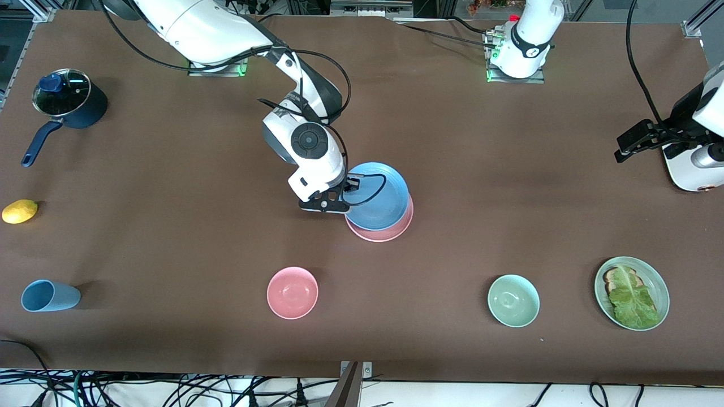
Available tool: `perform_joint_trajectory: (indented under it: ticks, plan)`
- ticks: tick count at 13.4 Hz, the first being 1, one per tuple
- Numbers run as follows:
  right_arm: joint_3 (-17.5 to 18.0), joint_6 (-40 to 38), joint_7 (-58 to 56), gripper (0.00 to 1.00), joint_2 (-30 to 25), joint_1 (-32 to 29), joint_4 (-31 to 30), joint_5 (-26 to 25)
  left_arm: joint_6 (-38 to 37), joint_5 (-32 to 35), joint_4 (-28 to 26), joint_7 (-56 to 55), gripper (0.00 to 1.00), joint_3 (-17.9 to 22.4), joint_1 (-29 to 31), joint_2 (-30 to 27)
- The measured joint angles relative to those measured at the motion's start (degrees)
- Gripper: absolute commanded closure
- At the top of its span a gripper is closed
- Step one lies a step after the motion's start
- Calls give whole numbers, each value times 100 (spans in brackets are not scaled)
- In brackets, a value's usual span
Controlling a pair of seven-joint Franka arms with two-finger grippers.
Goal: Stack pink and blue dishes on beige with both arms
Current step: 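Open the right gripper to release the blue plate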
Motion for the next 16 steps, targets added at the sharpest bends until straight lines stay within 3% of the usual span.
perform_joint_trajectory:
  ticks: [10, 12, 16]
  plan:
    - [-45, 411, 122, 100, 166, 66, 17, -2, 0, 0, 0, 26, 0, 9, 11, 11]
    - [-47, 413, 125, 92, 170, 66, 17, -2, 0, 0, 0, 27, 0, 9, 12, 14]
    - [-53, 426, 128, 85, 175, 66, 44, -2, 0, 0, 0, 28, 0, 9, 12, 21]
